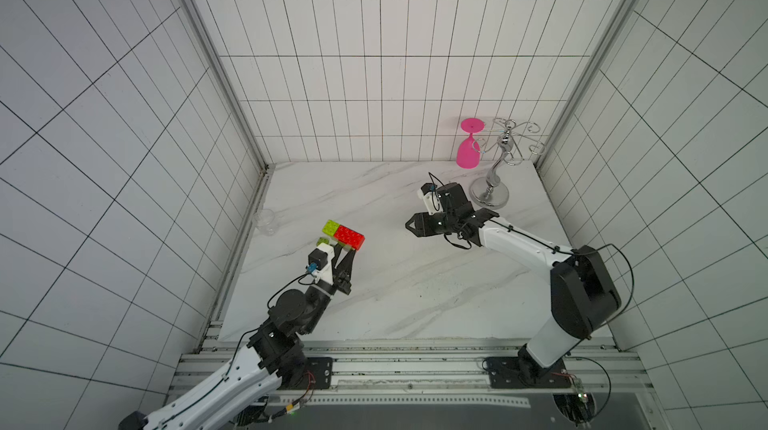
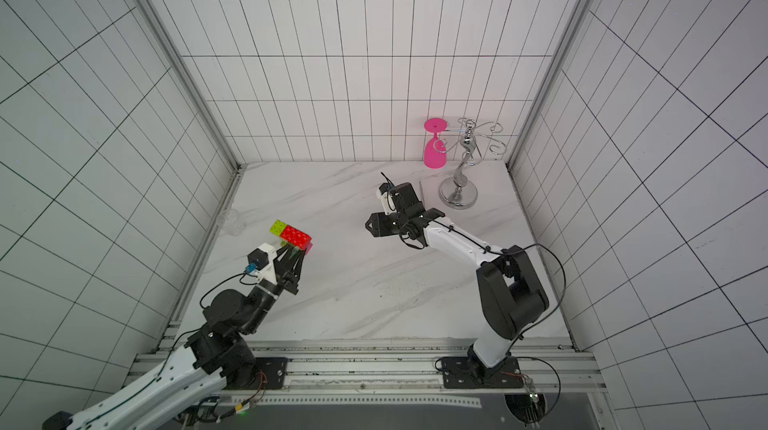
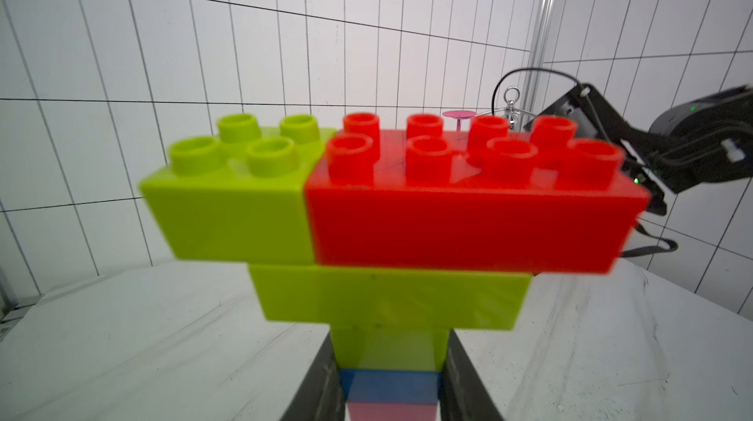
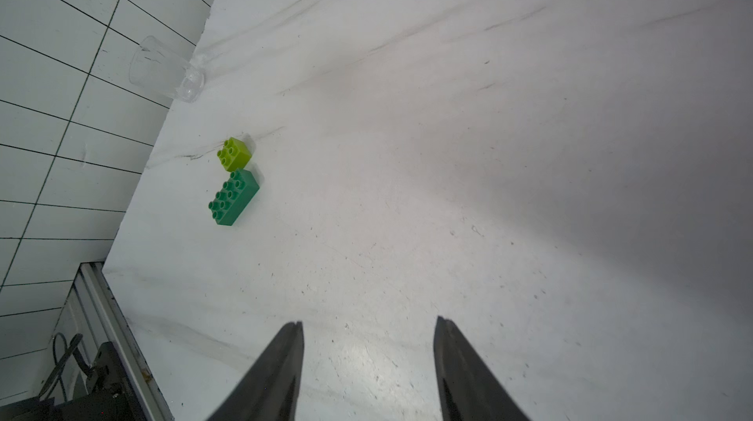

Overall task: Assemble a spoon with lego
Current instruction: Move the lego brick at the center of the board.

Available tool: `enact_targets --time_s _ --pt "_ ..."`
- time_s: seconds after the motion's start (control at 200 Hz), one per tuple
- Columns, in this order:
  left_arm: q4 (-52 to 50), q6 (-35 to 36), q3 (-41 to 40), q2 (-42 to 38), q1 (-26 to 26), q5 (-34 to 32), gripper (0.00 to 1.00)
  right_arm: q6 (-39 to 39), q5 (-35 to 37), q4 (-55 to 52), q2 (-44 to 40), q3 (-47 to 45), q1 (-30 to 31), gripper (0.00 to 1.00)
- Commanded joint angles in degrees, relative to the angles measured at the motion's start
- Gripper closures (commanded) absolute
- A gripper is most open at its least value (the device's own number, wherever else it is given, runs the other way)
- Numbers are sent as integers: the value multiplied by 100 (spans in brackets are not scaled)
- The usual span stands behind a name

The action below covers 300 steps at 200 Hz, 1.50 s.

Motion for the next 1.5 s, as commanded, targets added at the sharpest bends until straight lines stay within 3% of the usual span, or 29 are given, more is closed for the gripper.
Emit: enact_targets --time_s 0.0,0.225,0.45,0.735,0.875,1.069,1.259,1.494 --pt "-1345 -546 173 -565 -10 -486 100 135 -326 802 463 176 449 46" --pt "-2896 -1335 1018 -1362 -10 -322 100 212 -349 1229 1645 1012 1332 46" --pt "-3511 -1329 1313 -1600 -10 -210 100 169 -467 1273 2846 2258 1968 52" --pt "-3640 -1194 1329 -1577 -10 42 100 296 -798 1819 3595 3058 2142 66" --pt "-3706 -1203 1340 -1611 -10 87 100 512 -875 2045 3963 3393 2156 68" --pt "-3699 -1170 1329 -1646 -10 78 100 609 -727 1441 4583 4234 2178 68" --pt "-3692 -1132 1311 -1658 -6 70 100 373 -502 1113 4405 3868 2165 69" --pt "-3521 -1136 1239 -1590 -10 138 100 -173 -335 1041 3182 2160 1886 68"
